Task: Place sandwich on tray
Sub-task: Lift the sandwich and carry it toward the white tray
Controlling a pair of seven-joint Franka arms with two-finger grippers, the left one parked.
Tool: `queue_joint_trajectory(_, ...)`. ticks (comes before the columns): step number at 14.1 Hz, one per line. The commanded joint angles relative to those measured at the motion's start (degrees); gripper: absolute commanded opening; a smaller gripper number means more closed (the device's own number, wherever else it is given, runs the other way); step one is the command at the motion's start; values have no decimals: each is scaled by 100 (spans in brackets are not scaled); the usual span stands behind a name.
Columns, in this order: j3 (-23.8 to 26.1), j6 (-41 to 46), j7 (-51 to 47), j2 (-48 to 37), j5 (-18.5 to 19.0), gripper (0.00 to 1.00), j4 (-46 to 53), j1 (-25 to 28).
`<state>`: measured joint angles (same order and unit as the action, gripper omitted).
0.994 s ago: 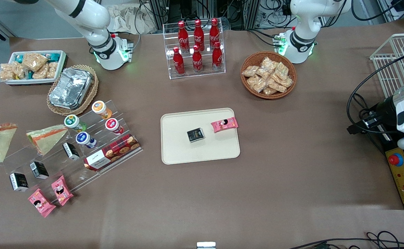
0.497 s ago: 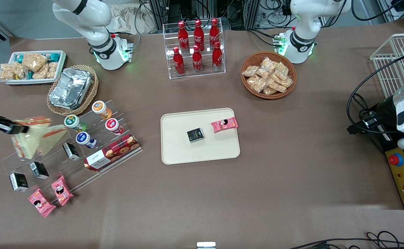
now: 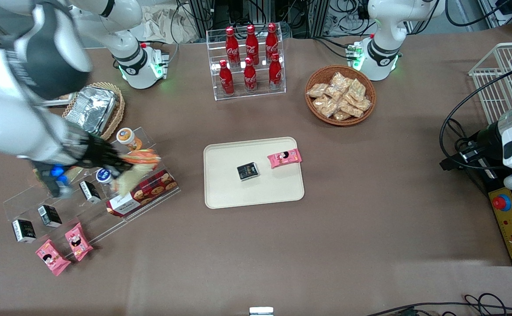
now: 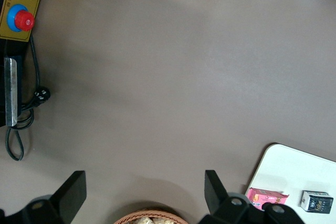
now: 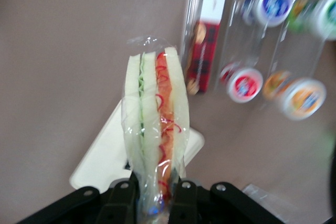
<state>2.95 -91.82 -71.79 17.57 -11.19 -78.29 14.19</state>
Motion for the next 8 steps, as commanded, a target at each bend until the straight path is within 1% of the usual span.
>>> queue_joint_trajectory(1, -84, -370, -1123, 492, -164, 0, 16, 583)
queue_joint_trajectory(3, -84, -748, -2106, 843, -129, 0, 16, 900)
queue_joint_trajectory(8, -84, -1864, -3427, 1591, -155, 0, 7, 1551)
